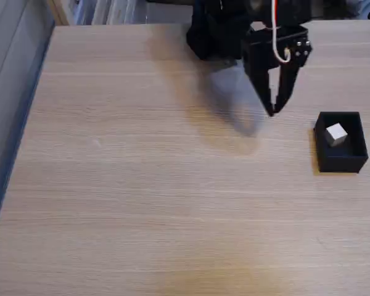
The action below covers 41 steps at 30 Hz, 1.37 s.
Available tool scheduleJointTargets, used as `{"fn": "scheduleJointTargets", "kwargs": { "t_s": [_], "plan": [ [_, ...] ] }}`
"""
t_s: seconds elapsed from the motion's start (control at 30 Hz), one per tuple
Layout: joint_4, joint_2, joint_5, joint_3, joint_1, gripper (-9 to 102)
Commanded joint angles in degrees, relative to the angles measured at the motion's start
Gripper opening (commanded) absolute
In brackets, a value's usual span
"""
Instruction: Pick a white block and place it in the black box.
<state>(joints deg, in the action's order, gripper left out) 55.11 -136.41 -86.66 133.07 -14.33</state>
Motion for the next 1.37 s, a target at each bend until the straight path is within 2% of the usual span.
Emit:
{"fn": "scheduleJointTargets", "kwargs": {
  "t_s": [0.0,0.23,0.53,0.73,0.8,1.33],
  "plan": [
    [-3.3,-12.1,-6.4,14.0,8.1,0],
    [1.7,-30.8,-10.5,32.7,15.2,0],
    [13.2,-50.6,-10.9,44.7,17.7,0],
    [21.2,-54.4,-10.1,44.8,14.2,0],
    [22.1,-54.4,-5.9,44.8,14.1,0],
    [22.1,-54.5,-4.7,44.8,13.8,0]
  ]
}}
